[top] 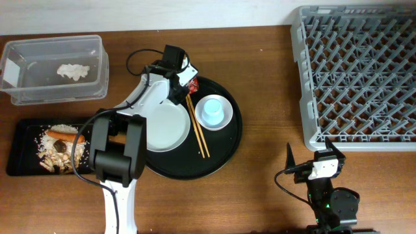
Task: Sort waste into correct bins and load items into the dishwasher rack
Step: 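Slide the left gripper along the tray rim and pinch the red wrapper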
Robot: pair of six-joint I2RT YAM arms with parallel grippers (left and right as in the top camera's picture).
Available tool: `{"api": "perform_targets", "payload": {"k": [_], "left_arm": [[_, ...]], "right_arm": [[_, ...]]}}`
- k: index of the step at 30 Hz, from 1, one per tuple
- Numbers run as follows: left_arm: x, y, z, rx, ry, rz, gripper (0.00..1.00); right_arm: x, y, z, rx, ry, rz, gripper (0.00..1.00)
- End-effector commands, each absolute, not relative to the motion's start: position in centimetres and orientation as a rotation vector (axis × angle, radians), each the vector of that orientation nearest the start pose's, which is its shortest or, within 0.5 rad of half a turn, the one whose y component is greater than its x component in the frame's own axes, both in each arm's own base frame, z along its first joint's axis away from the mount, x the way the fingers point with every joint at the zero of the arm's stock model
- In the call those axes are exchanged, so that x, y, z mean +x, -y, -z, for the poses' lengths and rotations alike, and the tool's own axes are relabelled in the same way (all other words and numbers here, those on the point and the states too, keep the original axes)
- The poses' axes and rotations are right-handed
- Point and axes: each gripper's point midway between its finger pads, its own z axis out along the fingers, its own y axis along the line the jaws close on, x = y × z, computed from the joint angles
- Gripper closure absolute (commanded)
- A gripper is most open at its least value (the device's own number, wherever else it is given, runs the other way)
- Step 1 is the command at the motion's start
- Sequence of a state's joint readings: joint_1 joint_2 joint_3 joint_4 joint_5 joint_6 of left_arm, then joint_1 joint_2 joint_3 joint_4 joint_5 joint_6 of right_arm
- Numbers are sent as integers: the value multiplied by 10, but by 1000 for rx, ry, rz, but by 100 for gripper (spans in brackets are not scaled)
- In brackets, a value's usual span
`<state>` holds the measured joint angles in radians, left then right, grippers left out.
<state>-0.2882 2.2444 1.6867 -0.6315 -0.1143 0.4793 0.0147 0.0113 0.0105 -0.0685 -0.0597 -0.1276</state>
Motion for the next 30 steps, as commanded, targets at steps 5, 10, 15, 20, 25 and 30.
{"api": "perform_targets", "payload": {"k": [5,10,15,20,25,30], "left_arm": [[494,128,4,1043,-2604,-226,65],[496,130,3,1041,-2593,-226,85],[495,138,2,1058,-2580,-223,99],[500,150,-12,1053,-2545,-217,99],[512,163,-54,890,-2499,-186,99],[513,171,-87,749,-2477,-85,43]], "right_arm": [[246,-12,-156,-149,-1639,43,2],[246,-12,-156,-149,-1639,43,2],[246,-12,-156,-149,-1639,43,2],[246,-12,-156,-149,-1639,43,2],[246,-12,-156,-149,-1639,43,2],[246,-12,-156,-149,-1639,43,2]]}}
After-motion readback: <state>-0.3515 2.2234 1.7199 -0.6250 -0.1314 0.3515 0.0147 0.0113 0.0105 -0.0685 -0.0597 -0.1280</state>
